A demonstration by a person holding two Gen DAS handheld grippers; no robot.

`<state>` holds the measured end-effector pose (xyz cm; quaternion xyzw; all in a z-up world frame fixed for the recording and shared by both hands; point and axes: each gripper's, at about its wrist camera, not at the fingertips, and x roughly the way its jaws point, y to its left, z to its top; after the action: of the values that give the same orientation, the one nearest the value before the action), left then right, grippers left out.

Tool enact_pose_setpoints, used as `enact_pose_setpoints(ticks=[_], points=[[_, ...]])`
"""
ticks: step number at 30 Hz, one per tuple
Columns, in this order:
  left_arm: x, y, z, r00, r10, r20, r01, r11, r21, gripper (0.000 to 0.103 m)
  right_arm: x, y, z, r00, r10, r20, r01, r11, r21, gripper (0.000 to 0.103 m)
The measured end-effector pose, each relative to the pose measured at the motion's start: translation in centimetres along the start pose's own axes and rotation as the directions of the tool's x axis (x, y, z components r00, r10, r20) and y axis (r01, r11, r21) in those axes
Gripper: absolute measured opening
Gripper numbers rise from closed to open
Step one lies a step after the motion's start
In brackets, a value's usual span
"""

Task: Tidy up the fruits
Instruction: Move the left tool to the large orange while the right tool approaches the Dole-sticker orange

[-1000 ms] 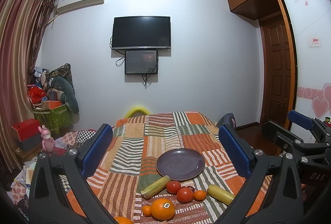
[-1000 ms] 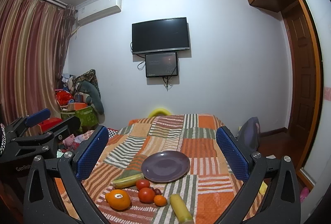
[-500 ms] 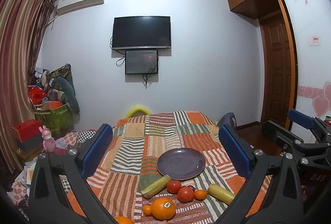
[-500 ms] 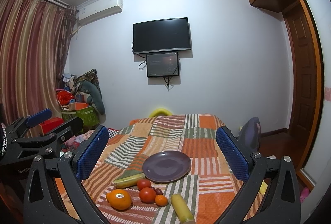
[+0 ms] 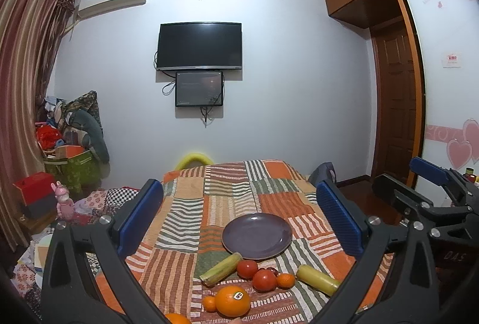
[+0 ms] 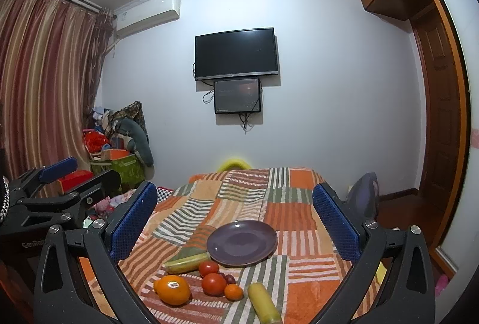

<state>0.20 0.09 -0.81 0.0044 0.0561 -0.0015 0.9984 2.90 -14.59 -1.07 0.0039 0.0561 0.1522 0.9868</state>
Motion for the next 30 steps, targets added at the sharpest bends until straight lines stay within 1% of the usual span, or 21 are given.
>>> enact_pose_setpoints(ticks=[3,4,5,7,9,11,13,15,16,17,18,20,22,23,24,25,27,28,29,30], points=[[0.1,0.3,0.0,0.999,-0.031,-0.009,0.031,0.999,-0.005,0.103,0.3,-0.1,-0.1,1.0,0.007,-0.008,-0.007,1.0,0.002,0.103],[0.2,0.5,-0.1,0.999,-0.042,-0.013,0.042,0.999,-0.012,0.099,0.3,-0.2,-0.2,1.0,0.001,-0.01,-0.001,1.0,0.003,0.103],[0.3,0.6,0.0,0.999,-0.046,-0.018,0.046,0.999,-0.016,0.092,0.4,-0.3,-0.2,1.0,-0.003,-0.011,0.003,1.0,0.003,0.102],[0.6,0.9,0.0,0.999,-0.035,-0.032,0.034,0.999,-0.014,0.084,0.5,-0.4,-0.5,1.0,-0.007,-0.018,0.007,1.0,0.0,0.097],[1.0,1.2,-0.1,0.998,-0.032,-0.049,0.032,0.999,-0.006,0.081,0.8,-0.5,-0.6,0.999,0.001,-0.035,-0.001,1.0,-0.004,0.09],[1.3,1.8,-0.2,0.998,-0.025,-0.062,0.025,1.0,0.002,0.077,1.1,-0.6,-0.8,0.999,0.005,-0.053,-0.005,1.0,-0.012,0.088],[1.9,2.7,-0.5,0.997,-0.007,-0.083,0.009,1.0,0.021,0.076,1.3,-0.8,-1.0,0.998,-0.009,-0.069,0.007,1.0,-0.027,0.084],[2.8,3.9,-0.9,0.993,0.001,-0.121,0.003,0.999,0.033,0.075,1.6,-1.1,-1.3,0.996,-0.011,-0.088,0.008,1.0,-0.03,0.077],[3.2,4.5,-1.0,0.99,0.001,-0.141,0.004,0.999,0.032,0.069,1.8,-1.5,-1.5,0.995,-0.007,-0.104,0.004,1.0,-0.023,0.075],[3.6,5.3,-1.1,0.987,0.006,-0.162,-0.001,1.0,0.03,0.063,2.0,-1.7,-1.6,0.993,-0.002,-0.116,0.0,1.0,-0.018,0.073],[4.1,6.2,-1.4,0.982,0.016,-0.187,-0.011,1.0,0.029,0.061,2.2,-1.9,-1.9,0.991,0.003,-0.131,-0.004,1.0,-0.01,0.07],[4.7,7.3,-2.0,0.975,0.039,-0.22,-0.032,0.999,0.035,0.053,2.7,-2.4,-2.3,0.987,0.013,-0.163,-0.012,1.0,0.008,0.065],[5.6,8.4,-2.8,0.964,0.071,-0.256,-0.06,0.997,0.05,0.052,3.2,-2.7,-2.9,0.981,0.013,-0.194,-0.011,1.0,0.014,0.063],[6.0,9.0,-3.4,0.957,0.083,-0.279,-0.07,0.996,0.056,0.052,3.4,-2.7,-3.2,0.979,0.012,-0.205,-0.009,1.0,0.013,0.06],[6.2,9.4,-3.9,0.952,0.084,-0.295,-0.07,0.996,0.058,0.051,3.6,-2.6,-3.4,0.976,0.014,-0.218,-0.011,1.0,0.012,0.057],[6.5,9.9,-4.6,0.943,0.079,-0.322,-0.063,0.996,0.06,0.05,3.8,-2.6,-3.7,0.972,0.019,-0.235,-0.017,1.0,0.011,0.055],[7.2,10.7,-5.8,0.928,0.079,-0.365,-0.061,0.996,0.06,0.048,4.3,-2.4,-4.3,0.963,0.037,-0.269,-0.035,0.999,0.011,0.047],[7.4,11.0,-6.4,0.921,0.078,-0.382,-0.059,0.996,0.06,0.045,4.6,-2.3,-4.6,0.957,0.049,-0.286,-0.047,0.999,0.013,0.045],[7.6,11.4,-7.1,0.912,0.073,-0.405,-0.054,0.997,0.06,0.042,5.1,-2.0,-4.7,0.951,0.062,-0.303,-0.06,0.998,0.017,0.04],[7.8,11.5,-7.6,0.906,0.07,-0.417,-0.049,0.997,0.061,0.041,5.4,-1.8,-4.9,0.946,0.075,-0.316,-0.072,0.997,0.021,0.039]])
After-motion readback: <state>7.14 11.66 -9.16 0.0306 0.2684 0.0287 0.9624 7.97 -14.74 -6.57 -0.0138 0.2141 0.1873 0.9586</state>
